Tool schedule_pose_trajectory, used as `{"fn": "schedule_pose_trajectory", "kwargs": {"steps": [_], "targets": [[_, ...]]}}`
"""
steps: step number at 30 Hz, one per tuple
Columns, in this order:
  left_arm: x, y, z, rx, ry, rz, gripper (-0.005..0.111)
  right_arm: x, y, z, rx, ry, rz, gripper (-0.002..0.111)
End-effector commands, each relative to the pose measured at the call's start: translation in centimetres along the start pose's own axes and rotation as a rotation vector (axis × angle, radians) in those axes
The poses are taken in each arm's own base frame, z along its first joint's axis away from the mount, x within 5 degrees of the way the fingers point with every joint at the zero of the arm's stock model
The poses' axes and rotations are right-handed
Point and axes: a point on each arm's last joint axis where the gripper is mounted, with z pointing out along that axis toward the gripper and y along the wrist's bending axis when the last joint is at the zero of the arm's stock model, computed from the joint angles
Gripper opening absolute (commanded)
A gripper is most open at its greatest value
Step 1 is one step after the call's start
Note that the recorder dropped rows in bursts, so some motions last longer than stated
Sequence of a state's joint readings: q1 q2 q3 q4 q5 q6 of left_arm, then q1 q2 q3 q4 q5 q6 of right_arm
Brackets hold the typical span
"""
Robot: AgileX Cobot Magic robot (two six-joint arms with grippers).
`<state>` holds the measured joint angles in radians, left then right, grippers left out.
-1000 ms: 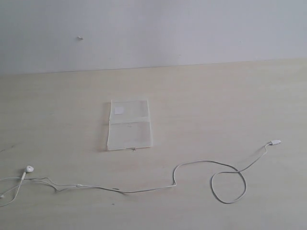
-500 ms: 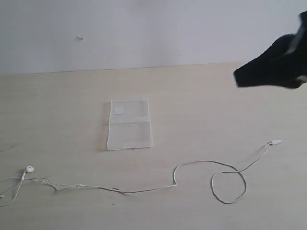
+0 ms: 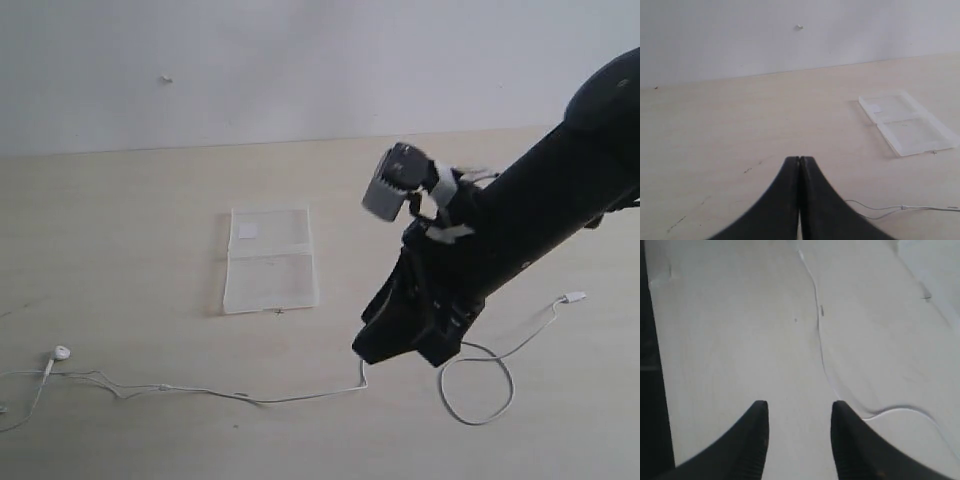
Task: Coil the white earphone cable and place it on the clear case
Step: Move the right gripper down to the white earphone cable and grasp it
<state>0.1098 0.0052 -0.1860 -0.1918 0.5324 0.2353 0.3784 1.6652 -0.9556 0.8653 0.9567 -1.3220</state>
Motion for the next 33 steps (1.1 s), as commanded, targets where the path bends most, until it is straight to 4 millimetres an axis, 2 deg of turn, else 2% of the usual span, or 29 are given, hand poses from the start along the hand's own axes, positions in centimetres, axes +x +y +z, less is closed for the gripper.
{"fn": "schedule_pose_trajectory", "kwargs": {"steps": [1, 6, 14, 21, 27, 33], "targets": [[0.0, 0.0, -0.1, 0.004, -0.005, -0.008, 0.0, -0.2, -0.5, 2.5, 0.006, 0.022, -0.101, 0.044], [0.0, 0.0, -0.1, 0.004, -0.005, -0.008, 0.0, -0.1, -1.2, 5.1, 0.061, 0.059, -0.143, 0.052], [0.0, 0.0, -0.1, 0.004, -0.005, -0.008, 0.0, -0.2, -1.8, 7.7, 0.168, 0.087, -0.206, 0.052], [0.0, 0.0, -0.1, 0.004, -0.005, -0.008, 0.0, -0.3, -1.5, 8.7, 0.205, 0.141, -0.319, 0.052], [0.0, 0.0, -0.1, 0.004, -0.005, -0.008, 0.0, 0.2, -2.0, 9.3, 0.21, 0.157, -0.291, 0.055], [0.0, 0.0, -0.1, 0.004, -0.005, -0.008, 0.0, 0.4, -2.1, 9.4, 0.212, 0.191, -0.337, 0.056]]}}
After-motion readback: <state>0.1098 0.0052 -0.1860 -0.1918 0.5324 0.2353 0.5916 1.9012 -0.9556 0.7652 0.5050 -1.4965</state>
